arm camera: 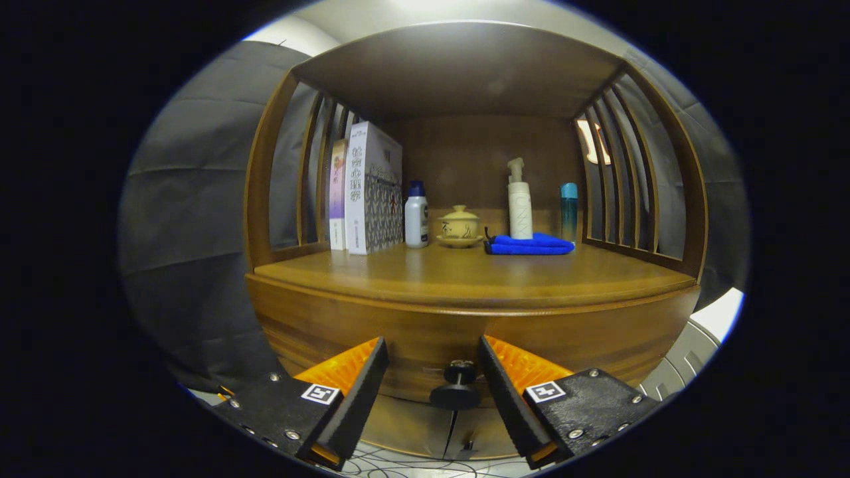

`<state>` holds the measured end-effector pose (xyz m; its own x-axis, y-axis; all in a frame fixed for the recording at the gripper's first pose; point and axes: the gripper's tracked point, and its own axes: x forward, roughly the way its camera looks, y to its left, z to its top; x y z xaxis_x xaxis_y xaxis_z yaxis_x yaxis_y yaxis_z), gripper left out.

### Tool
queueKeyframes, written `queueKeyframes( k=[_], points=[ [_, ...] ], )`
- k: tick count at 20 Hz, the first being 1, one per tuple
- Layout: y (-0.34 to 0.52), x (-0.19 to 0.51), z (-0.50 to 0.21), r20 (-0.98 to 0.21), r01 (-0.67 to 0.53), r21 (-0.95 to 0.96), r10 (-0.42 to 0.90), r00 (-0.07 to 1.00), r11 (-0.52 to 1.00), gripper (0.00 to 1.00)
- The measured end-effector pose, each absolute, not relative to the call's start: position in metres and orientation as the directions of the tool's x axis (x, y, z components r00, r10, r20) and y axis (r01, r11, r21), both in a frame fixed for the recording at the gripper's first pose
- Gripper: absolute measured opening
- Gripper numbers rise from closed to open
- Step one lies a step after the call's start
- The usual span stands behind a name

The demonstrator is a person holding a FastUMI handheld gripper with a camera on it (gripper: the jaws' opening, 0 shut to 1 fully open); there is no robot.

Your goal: Pull open the drawer, take out the items inside it, and place them on the countertop above the cabinet.

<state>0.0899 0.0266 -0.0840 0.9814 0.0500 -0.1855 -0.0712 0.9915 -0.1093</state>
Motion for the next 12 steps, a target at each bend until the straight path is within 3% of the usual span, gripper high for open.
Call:
queueKeyframes(
  k=[12],
  points=[
    [0.007, 0.09, -0.112, -0.26, -0.011, -0.108, -0.017, 0.965, 0.994, 0.47]
  ],
)
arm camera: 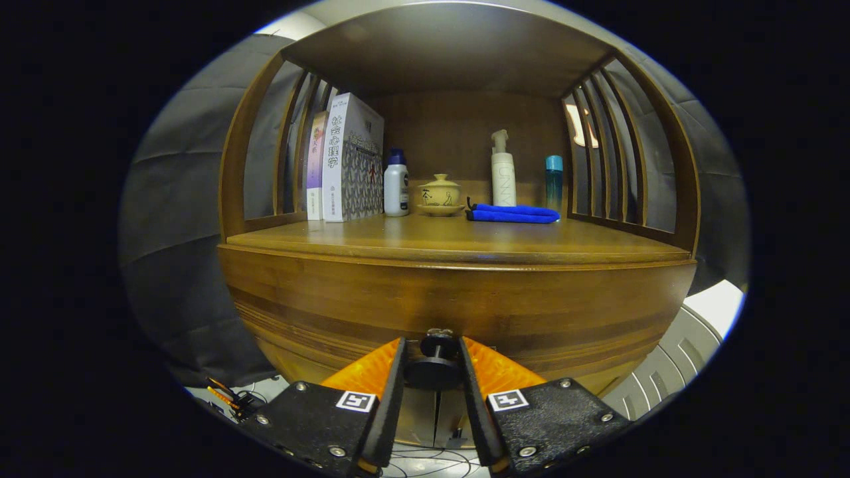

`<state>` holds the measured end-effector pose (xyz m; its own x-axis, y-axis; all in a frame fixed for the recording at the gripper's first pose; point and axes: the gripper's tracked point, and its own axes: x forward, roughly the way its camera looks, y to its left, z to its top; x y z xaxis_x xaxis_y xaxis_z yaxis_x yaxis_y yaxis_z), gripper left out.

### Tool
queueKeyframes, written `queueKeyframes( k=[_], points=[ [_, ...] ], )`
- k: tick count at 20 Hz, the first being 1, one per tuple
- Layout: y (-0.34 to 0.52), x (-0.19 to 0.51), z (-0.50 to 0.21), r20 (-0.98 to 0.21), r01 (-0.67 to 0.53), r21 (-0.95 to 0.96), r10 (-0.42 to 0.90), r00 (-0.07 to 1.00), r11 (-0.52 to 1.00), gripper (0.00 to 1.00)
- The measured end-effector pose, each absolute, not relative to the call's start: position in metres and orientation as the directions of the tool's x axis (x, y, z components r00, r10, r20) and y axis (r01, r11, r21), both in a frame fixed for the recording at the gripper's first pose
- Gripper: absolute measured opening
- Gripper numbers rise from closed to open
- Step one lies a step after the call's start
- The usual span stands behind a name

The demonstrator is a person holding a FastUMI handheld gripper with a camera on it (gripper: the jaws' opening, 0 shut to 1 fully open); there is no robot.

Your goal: Pull open the drawer, take out the items inside it, and place them on the countertop above the cabinet.

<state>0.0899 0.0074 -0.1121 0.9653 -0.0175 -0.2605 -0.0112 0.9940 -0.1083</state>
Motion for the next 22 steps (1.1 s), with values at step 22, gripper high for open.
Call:
queueKeyframes(
  k=[22],
  points=[
    [0.013, 0.007, -0.113, -0.323, 0.009, -0.109, -0.044, 0.945, 0.994, 0.36]
  ],
)
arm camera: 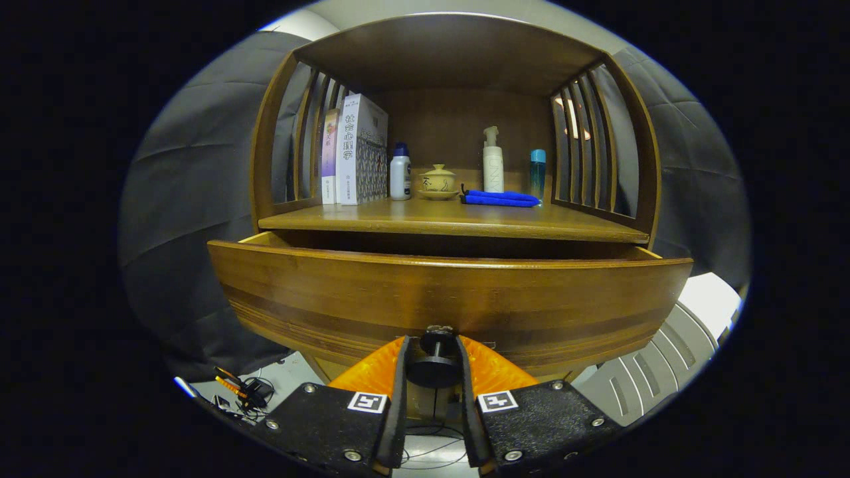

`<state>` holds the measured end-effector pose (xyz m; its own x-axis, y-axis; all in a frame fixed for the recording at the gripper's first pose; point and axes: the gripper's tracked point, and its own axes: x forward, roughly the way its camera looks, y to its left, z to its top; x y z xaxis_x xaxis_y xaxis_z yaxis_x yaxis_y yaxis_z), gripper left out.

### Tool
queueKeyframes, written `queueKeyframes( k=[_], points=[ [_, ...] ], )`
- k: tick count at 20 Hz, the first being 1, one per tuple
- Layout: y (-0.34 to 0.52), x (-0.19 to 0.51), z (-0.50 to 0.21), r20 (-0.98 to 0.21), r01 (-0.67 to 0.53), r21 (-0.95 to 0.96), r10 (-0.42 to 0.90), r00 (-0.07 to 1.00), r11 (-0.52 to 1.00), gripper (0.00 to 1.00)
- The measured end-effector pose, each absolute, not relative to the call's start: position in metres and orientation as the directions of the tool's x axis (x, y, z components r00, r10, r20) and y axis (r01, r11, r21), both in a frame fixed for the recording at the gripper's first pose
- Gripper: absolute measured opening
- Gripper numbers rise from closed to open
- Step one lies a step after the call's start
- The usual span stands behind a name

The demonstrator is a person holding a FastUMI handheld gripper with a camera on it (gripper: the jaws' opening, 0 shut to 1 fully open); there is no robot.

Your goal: Pull open the drawer, take out the items inside it, and place them on the countertop above the cabinet.

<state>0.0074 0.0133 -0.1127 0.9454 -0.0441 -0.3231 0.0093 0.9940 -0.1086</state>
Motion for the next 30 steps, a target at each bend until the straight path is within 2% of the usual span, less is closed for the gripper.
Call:
queueKeyframes(
  k=[11, 18, 20, 23, 26, 30],
  points=[
    [0.02, -0.038, -0.121, -0.356, -0.012, -0.076, -0.016, 0.934, 0.997, 0.36],
    [0.024, -0.06, -0.121, -0.337, -0.036, -0.082, 0.006, 0.941, 0.996, 0.37],
    [0.024, -0.062, -0.123, -0.34, -0.034, -0.074, 0.006, 0.94, 0.997, 0.43],
    [0.031, -0.072, -0.127, -0.356, -0.075, -0.096, 0.036, 0.934, 0.993, 0.69],
    [0.034, -0.077, -0.112, -0.297, -0.104, -0.125, 0.063, 0.953, 0.987, 0.94],
    [0.04, -0.08, -0.081, -0.216, -0.119, -0.104, 0.094, 0.972, 0.988, 0.94]
  ],
)
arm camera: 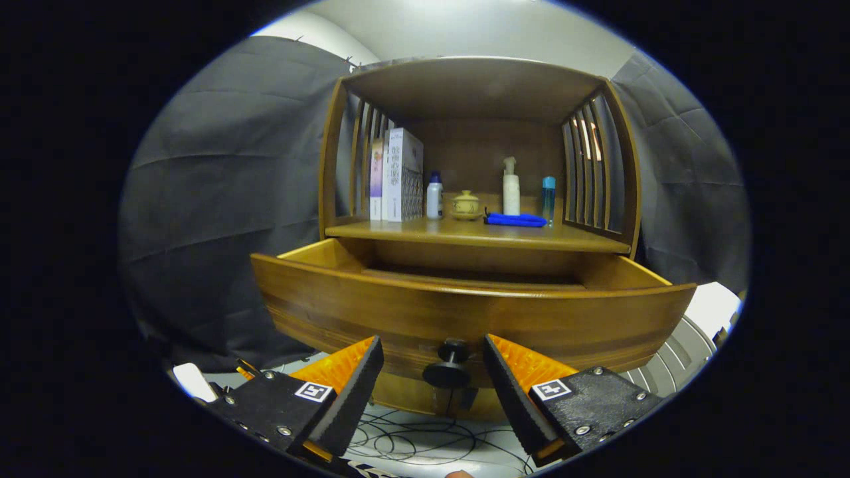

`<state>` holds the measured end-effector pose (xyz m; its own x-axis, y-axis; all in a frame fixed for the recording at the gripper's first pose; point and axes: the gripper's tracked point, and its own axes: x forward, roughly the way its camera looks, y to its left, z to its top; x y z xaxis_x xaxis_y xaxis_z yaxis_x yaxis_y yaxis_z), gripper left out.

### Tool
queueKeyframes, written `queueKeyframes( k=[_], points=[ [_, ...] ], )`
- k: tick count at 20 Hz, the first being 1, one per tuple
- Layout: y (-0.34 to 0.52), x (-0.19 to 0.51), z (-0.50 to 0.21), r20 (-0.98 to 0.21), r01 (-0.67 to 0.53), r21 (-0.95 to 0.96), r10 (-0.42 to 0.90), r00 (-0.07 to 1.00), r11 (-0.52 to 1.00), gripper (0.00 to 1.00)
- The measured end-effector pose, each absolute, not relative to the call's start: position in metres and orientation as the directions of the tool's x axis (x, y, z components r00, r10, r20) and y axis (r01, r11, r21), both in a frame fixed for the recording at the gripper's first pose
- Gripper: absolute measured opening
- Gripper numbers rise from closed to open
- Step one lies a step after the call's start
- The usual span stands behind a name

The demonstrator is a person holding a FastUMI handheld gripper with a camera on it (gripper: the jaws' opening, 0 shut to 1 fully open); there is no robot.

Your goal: Pull open the drawer, take out the items inside it, and place them on the countertop above the cabinet.

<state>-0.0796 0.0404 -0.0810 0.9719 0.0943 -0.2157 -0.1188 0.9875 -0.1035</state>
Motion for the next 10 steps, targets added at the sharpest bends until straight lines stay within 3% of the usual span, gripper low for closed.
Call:
queueKeyframes(
  k=[4, 10],
  points=[
    [0.044, -0.077, -0.035, -0.119, -0.135, -0.069, 0.126, 0.985, 0.988, 0.93],
    [0.04, -0.045, 0.006, -0.114, -0.134, -0.041, 0.129, 0.985, 0.99, 0.93]
  ],
)
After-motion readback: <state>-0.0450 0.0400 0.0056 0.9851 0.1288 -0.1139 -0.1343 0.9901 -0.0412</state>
